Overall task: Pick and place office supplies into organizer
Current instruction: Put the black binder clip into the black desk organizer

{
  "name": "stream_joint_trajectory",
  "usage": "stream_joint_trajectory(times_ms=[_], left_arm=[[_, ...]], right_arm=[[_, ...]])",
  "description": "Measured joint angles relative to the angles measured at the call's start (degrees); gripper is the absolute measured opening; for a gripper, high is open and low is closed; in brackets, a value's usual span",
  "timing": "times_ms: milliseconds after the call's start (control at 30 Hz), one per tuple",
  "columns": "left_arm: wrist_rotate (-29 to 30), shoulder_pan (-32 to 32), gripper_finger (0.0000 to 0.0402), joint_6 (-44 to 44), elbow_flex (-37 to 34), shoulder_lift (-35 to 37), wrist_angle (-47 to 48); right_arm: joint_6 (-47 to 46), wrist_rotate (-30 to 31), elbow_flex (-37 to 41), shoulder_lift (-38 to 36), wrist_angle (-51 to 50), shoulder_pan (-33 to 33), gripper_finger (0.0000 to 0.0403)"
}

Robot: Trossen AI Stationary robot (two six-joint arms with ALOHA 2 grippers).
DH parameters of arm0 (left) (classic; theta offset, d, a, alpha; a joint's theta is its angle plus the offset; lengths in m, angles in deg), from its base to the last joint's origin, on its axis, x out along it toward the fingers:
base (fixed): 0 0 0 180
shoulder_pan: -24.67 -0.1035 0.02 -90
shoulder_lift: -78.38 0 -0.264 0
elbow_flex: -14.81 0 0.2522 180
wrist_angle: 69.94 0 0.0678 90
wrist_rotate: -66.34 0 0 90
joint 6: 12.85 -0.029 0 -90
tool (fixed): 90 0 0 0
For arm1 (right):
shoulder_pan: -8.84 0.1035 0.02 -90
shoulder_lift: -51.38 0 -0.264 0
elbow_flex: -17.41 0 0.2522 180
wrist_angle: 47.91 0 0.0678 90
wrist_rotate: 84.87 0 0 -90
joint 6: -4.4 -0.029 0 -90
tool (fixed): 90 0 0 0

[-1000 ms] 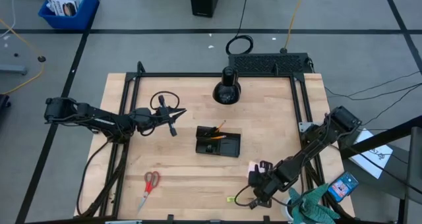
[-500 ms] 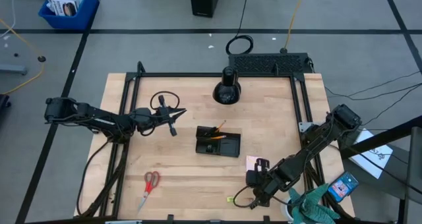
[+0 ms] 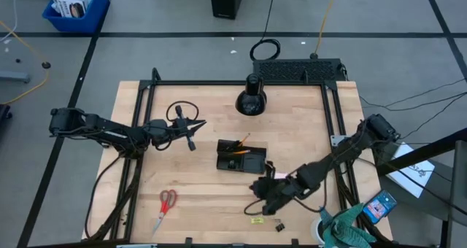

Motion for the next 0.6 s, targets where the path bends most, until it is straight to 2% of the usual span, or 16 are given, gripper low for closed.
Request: stream_joint_trajectory(times_ms=[100,300,467,600], left_arm=[[0.0,0.0,0.0031,-0.2,0.0,0.0,0.3],[0.0,0.0,0.0031,-0.8,0.0,0.0,0.6],[0.0,0.0,0.0031,-0.8,0.0,0.0,0.5],[0.0,0.0,0.0031,-0.3,0.0,0.0,0.1]], right_arm=[[-0.6,-4.0,0.0,-0.1,-1.6,-1.8,0.0000],[-13.0,-21.2,0.0,0.1,-10.8,-1.0,0.0014],[-18.5,-23.4,0.0,0.2,-15.2,2.2,0.0092],[-19.0,-29.5,0.0,0.2,-12.6,2.8,0.0171]])
